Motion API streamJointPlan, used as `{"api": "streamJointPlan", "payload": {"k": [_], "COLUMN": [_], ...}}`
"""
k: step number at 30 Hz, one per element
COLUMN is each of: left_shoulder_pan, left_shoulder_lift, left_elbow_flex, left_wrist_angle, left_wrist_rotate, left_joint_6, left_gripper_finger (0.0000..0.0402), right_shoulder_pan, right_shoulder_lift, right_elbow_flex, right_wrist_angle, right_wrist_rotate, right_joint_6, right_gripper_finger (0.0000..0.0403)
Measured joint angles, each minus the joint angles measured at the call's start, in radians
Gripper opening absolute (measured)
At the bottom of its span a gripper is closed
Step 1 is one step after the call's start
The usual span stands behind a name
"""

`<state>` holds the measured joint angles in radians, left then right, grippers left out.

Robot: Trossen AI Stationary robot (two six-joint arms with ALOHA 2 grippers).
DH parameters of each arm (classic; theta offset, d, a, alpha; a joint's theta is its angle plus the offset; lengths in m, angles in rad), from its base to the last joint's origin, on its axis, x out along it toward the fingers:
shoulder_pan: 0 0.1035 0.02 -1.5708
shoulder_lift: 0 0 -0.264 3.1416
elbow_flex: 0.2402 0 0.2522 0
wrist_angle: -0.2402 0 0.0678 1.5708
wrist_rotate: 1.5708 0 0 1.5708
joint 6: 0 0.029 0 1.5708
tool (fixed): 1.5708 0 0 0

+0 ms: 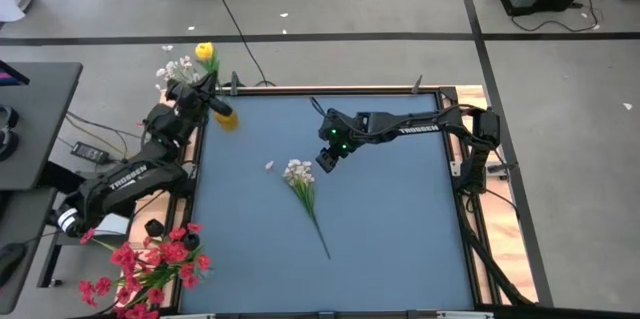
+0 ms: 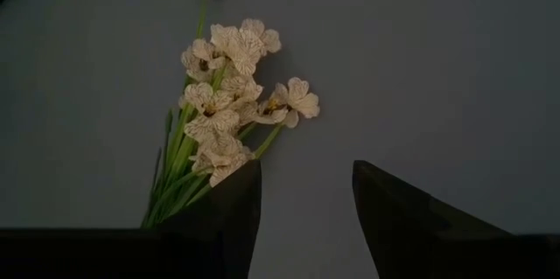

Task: Sort flowers into vase by color
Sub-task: Put the yellow tulip into the yellow vase

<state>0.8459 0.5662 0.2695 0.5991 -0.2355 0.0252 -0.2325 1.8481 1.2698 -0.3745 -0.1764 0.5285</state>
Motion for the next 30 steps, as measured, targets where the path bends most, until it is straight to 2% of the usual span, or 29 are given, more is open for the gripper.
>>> {"api": "streamJointPlan", "payload": {"k": [4,16,30], "left_shoulder_pan": [0.016,0.017,0.017], "left_shoulder_lift": [0.001,-0.004,-0.004], "left_elbow_flex": [-0.063,-0.064,-0.064], "left_wrist_angle": [0.095,0.097,-0.059], "left_wrist_rotate": [-0.012,-0.085,-0.192], "left_joint_6": [0.021,0.073,-0.069], "left_gripper_finger": [0.0013,0.0013,0.002], "right_shoulder_pan": [0.0,-0.015,-0.033], "right_shoulder_lift": [0.0,0.0,0.0], "right_elbow_flex": [0.0,0.0,0.0], "right_wrist_angle": [0.0,-0.001,0.0], "right_wrist_rotate": [0.0,-0.007,-0.008], "right_joint_6": [0.002,0.002,0.019], "right_gripper_finger": [0.019,0.019,0.019]}}
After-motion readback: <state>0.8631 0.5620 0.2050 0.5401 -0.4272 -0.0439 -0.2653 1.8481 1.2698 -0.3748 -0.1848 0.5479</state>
